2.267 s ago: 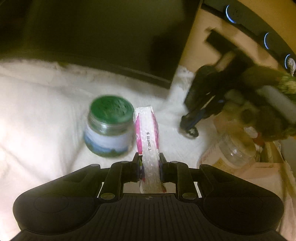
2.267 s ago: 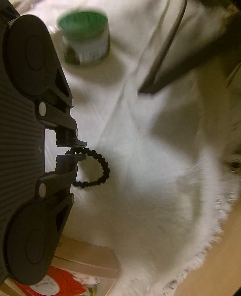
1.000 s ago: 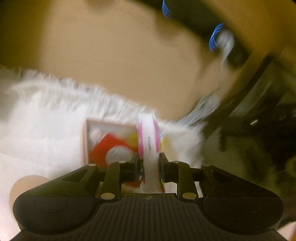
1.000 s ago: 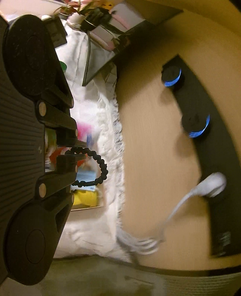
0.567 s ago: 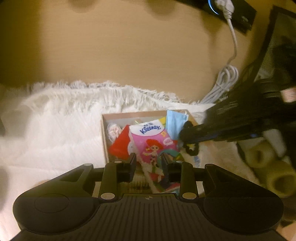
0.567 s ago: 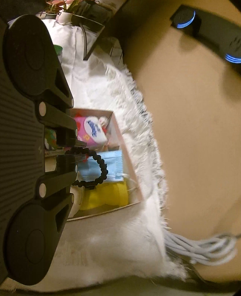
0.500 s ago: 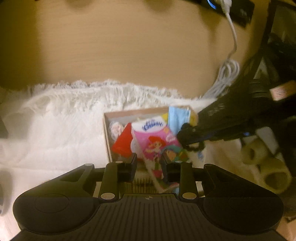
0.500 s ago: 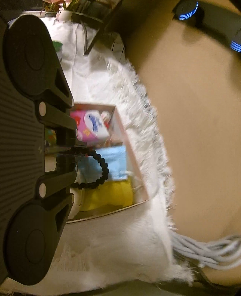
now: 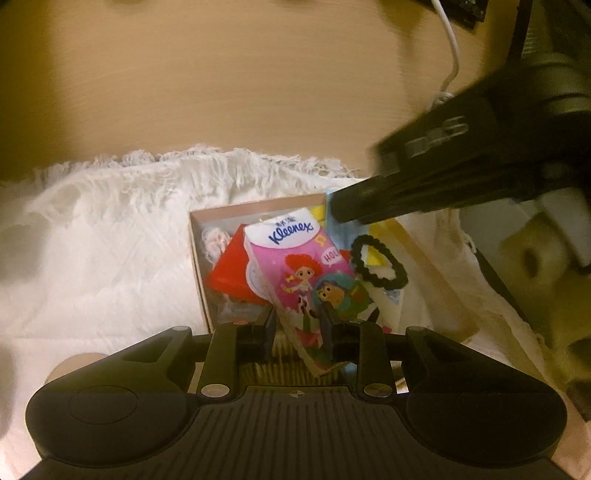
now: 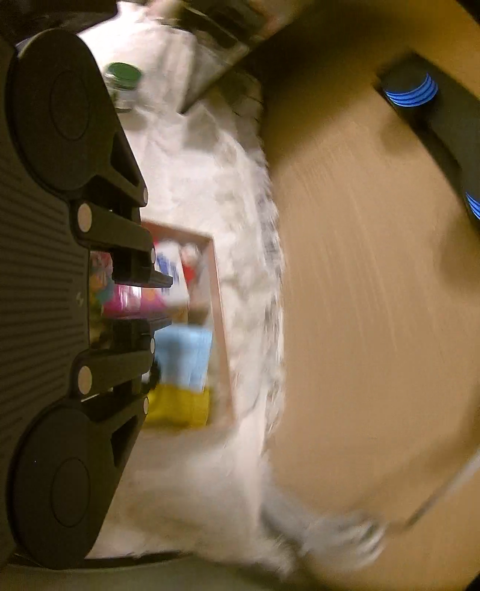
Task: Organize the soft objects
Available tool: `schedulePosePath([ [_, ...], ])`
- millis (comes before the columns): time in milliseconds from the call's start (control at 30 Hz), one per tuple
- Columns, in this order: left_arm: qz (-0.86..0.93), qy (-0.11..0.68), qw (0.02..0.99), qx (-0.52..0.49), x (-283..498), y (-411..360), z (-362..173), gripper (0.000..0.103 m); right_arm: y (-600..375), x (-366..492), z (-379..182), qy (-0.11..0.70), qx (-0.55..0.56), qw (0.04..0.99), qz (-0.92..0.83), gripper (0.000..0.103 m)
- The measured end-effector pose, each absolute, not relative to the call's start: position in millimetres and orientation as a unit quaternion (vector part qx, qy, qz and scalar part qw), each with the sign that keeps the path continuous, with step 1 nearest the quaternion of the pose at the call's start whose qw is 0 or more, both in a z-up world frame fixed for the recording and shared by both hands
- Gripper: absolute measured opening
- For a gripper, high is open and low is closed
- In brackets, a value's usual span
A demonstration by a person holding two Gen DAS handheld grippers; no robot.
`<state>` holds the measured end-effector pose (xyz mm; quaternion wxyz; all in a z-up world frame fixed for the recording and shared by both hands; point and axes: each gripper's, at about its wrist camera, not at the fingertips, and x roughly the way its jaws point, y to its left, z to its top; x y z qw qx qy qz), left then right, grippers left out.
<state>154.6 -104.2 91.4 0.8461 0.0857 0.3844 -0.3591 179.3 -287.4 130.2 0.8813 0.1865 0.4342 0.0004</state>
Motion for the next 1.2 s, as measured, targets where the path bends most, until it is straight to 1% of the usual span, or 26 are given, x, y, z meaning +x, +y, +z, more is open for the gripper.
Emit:
schedulePosePath([
  [67, -0.365, 0.386, 0.843, 0.083, 154, -101, 90, 0.030, -277, 191, 121, 0.458, 0.181, 0.870, 0.016, 0.015],
  [167, -0.372, 0.381, 0.843, 0.077, 154, -95, 89, 0.032, -276, 207, 94, 0.499, 0.190, 0.845, -0.010, 0.014],
  [267, -0.379, 0.383, 0.840, 0.063, 159, -91, 84, 0.037, -279, 206, 92, 0.497, 0.203, 0.843, -0.019, 0.014],
  [333, -0.381, 0.382, 0.840, 0.056, 162, -90, 81, 0.038, -276, 204, 95, 0.506, 0.180, 0.842, -0.047, 0.015],
  [367, -0.383, 0.381, 0.840, 0.053, 162, -91, 81, 0.039, -275, 204, 93, 0.512, 0.167, 0.840, -0.062, 0.026],
  [500, -0.390, 0.376, 0.839, 0.054, 162, -94, 81, 0.039, -288, 190, 98, 0.494, 0.195, 0.843, -0.079, 0.027],
  [600, -0.389, 0.368, 0.843, 0.053, 159, -91, 85, 0.037, -298, 165, 119, 0.449, 0.203, 0.866, -0.086, 0.031],
  [633, -0.385, 0.368, 0.845, 0.047, 156, -88, 87, 0.034, -300, 155, 125, 0.438, 0.196, 0.873, -0.091, 0.036],
  [700, -0.376, 0.357, 0.855, 0.029, 145, -73, 93, 0.034, -302, 137, 134, 0.424, 0.183, 0.881, -0.106, 0.047],
  [800, -0.358, 0.325, 0.875, 0.010, 120, -46, 103, 0.034, -302, 107, 137, 0.401, 0.166, 0.895, -0.100, 0.054],
  [967, -0.283, 0.284, 0.916, -0.004, 48, -13, 95, 0.034, -285, 67, 123, 0.394, 0.117, 0.910, -0.047, 0.054],
  [1033, -0.237, 0.278, 0.931, -0.005, 18, -6, 79, 0.034, -270, 45, 115, 0.382, 0.087, 0.920, -0.018, 0.059],
  [1100, -0.201, 0.303, 0.932, -0.013, 1, -2, 60, 0.034, -255, 23, 103, 0.372, 0.067, 0.926, 0.012, 0.073],
  [1200, -0.156, 0.325, 0.933, -0.004, -16, -3, 36, 0.034, -236, 9, 71, 0.399, 0.045, 0.914, 0.048, 0.074],
])
